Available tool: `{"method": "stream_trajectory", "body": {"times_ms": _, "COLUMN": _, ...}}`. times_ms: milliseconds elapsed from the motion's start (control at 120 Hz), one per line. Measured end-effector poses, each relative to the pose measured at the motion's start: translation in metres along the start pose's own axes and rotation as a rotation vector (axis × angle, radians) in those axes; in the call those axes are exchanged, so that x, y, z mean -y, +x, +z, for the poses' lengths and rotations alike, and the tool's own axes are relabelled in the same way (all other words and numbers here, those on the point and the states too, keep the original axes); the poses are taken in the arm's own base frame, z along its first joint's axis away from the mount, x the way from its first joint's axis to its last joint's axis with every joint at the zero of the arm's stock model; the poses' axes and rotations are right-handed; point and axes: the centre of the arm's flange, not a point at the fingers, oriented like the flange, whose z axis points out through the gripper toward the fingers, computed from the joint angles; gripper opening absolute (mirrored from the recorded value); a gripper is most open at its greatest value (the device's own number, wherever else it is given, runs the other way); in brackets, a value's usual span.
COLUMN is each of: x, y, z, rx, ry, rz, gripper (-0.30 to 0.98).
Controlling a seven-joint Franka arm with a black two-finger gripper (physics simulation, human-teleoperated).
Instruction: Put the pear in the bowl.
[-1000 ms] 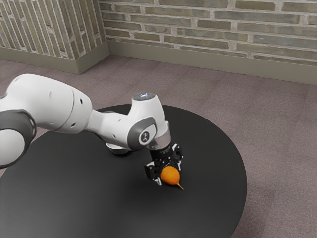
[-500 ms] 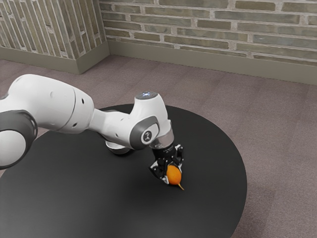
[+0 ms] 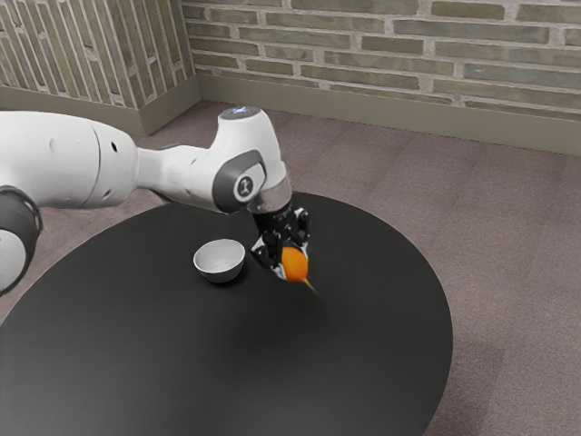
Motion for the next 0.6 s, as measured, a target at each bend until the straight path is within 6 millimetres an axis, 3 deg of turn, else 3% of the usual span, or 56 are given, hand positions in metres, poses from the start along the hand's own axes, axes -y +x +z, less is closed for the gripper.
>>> {"method": "stream_trajectory", "body": {"times_ms": 175, "x": 0.016, "y": 0.076, "z": -0.013, "rx": -0.037, "ry": 0.075, "rz": -0.016, "gripper": 0.17}}
{"method": "stream_trajectory", "body": {"times_ms": 350, "x": 0.01, "y": 0.129, "z": -0.016, "rx": -0.055, "ry": 0.144, "rz": 0.008, "gripper": 0.13}}
{"method": "stream_trajectory", "body": {"times_ms": 450, "x": 0.017, "y": 0.142, "z": -0.007, "rx": -0.037, "ry": 0.189, "rz": 0.028, "gripper": 0.12}}
{"method": "stream_trajectory", "body": {"times_ms": 600, "x": 0.023, "y": 0.145, "z": 0.005, "rx": -0.006, "ry": 0.229, "rz": 0.067, "gripper": 0.1}}
